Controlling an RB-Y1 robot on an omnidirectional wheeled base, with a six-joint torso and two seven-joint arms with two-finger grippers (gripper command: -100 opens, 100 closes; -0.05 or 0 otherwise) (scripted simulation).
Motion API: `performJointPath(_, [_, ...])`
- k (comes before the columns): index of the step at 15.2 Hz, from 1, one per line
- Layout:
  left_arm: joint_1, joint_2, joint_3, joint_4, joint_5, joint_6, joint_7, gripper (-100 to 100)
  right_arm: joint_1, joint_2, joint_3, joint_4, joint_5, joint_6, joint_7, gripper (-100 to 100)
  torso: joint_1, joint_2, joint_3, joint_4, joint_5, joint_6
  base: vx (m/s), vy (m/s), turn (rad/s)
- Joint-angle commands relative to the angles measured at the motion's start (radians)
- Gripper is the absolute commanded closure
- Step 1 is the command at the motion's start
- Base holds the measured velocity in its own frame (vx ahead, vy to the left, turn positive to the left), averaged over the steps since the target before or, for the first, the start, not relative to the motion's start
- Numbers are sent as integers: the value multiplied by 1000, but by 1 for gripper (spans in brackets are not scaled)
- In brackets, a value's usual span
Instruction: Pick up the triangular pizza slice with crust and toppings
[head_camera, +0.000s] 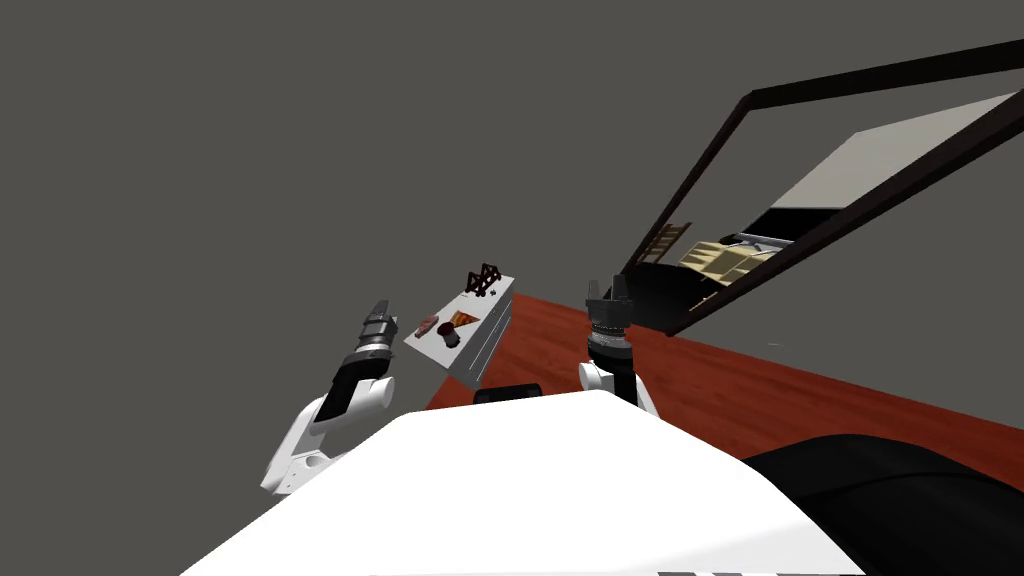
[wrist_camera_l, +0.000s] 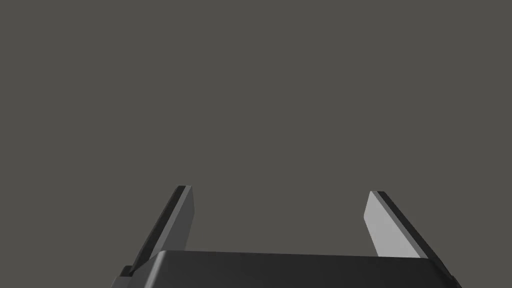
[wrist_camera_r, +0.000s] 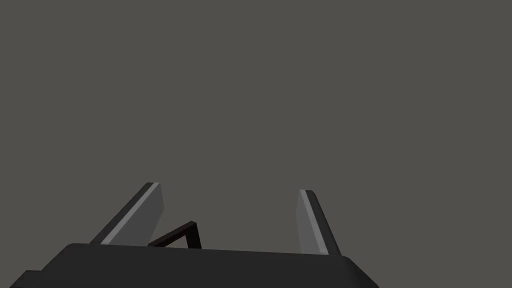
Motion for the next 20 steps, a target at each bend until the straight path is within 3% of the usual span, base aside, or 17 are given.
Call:
performJointPath(1, [1,0,7,3,3,46,-2,-100,0,0,0,0,0,0,0,0,0,0,0,0,0,0,14,-3,-72])
performJointPath(2, [-7,10,36,26,16,70,-2,-100,0,0,0,0,0,0,0,0,0,0,0,0,0,-1,18,-13,-240])
performJointPath(4, [-7,10,36,26,16,112,-2,-100,0,0,0,0,0,0,0,0,0,0,0,0,0,0,19,-6,-208])
performJointPath(5, [-15,20,65,50,30,147,-3,-100,0,0,0,0,0,0,0,0,0,0,0,0,0,-1,24,-10,-259])
performJointPath(6, [-15,20,65,50,30,177,-3,-100,0,0,0,0,0,0,0,0,0,0,0,0,0,0,26,-6,-270])
performJointPath(7, [-23,29,95,74,44,207,-3,-100,0,0,0,0,0,0,0,0,0,0,0,0,0,0,33,-9,-373])
performJointPath(10, [-23,29,95,74,44,249,-3,-100,0,0,0,0,0,0,0,0,1,-1,0,0,0,-1,21,2,-134])
performJointPath(11, [-31,37,126,99,59,276,-3,-100,0,0,0,0,0,0,0,0,0,0,0,0,0,-1,17,-8,-206])
performJointPath(13, [-31,37,126,99,59,319,-3,-100,0,0,0,0,0,0,0,0,0,0,0,0,0,0,18,-2,-226])
performJointPath(14, [-39,44,156,124,73,346,-3,-100,0,0,0,0,0,0,0,0,0,0,0,0,0,0,23,-2,-346])
performJointPath(16, [-39,44,156,124,73,391,-3,-100,0,0,0,0,0,0,0,0,1,-1,0,0,0,0,27,11,-197])
performJointPath(17, [-48,51,187,150,88,427,-4,-100,0,0,0,0,0,0,0,0,1,-1,0,0,0,-1,33,-1,-254])
performJointPath(19, [-48,51,187,150,88,462,-4,-100,0,0,0,0,0,0,0,0,0,-1,-1,0,0,0,30,4,-205])
performJointPath(20, [-56,57,218,175,102,493,-4,-100,0,0,0,0,0,0,0,0,1,-1,0,0,0,-1,27,5,-237])
